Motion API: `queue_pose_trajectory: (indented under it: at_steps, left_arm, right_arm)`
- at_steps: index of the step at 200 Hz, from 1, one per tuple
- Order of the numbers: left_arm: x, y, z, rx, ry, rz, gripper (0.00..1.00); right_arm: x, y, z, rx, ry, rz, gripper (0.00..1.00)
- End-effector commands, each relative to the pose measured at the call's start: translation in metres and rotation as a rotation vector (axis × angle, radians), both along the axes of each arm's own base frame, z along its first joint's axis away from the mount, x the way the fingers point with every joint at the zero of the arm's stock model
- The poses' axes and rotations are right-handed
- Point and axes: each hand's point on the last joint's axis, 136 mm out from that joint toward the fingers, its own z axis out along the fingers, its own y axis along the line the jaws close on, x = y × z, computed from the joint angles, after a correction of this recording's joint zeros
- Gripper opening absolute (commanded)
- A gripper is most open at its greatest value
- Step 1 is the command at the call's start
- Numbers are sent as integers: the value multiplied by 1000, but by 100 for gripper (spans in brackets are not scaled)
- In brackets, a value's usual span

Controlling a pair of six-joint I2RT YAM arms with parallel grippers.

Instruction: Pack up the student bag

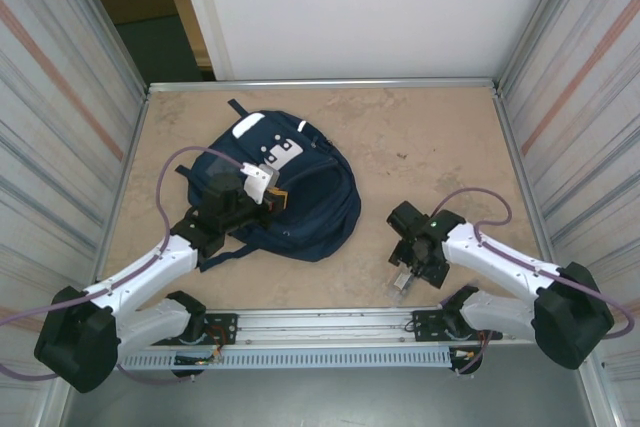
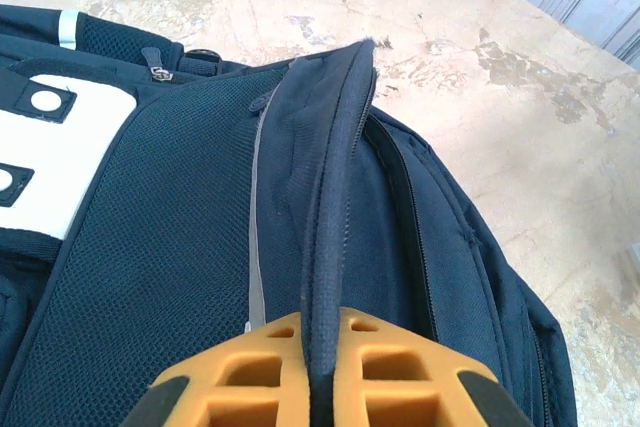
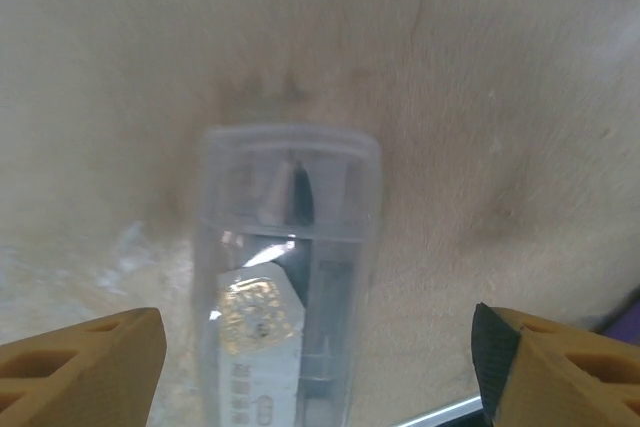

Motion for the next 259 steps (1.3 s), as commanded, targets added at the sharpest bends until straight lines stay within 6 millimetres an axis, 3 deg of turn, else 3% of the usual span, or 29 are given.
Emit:
queue_pose_trajectory:
  at_steps: [1,15,41,65,86,114,144,169,191,217,259]
  left_arm:
    - [1,-7,27,-96,-85,-22,0]
    - [-1,-9,27,-107,-82,-31,0]
    - [-2,-7,29,-122,-82,-22,0]
    - [-3,-8,34,-132,-97,-31,0]
    - [-3,-7,37,-145,-100,-23,0]
    - [-3,-10,38,-168,-95,-36,0]
    - [-4,-13,40,-194,-84,-44,0]
    - [-9,-19,43,-224,-74,-88,0]
    - [-13,-24,45,-256,-67,-119,0]
    - [-17,-27,51,-275,-80,-150,0]
    - [-16,-22,60,-298,-124,-120,0]
  right_arm:
    - [-4,14,-17,53,46,-50,79]
    - [-2,21,-21,52,47,-26,77]
    - [-5,29,-29,62,75,-10,60]
    - [-4,36,-27,105,55,-47,51]
    - [3,48,-12,178,14,-70,43]
    - [19,65,20,271,-59,-79,42]
    - [56,104,66,448,-149,-79,44]
    - [101,149,112,607,-252,-54,45]
    - [137,175,133,706,-279,-68,44]
    - [169,191,128,761,-267,-135,42]
    - [197,226,105,830,-213,-190,42]
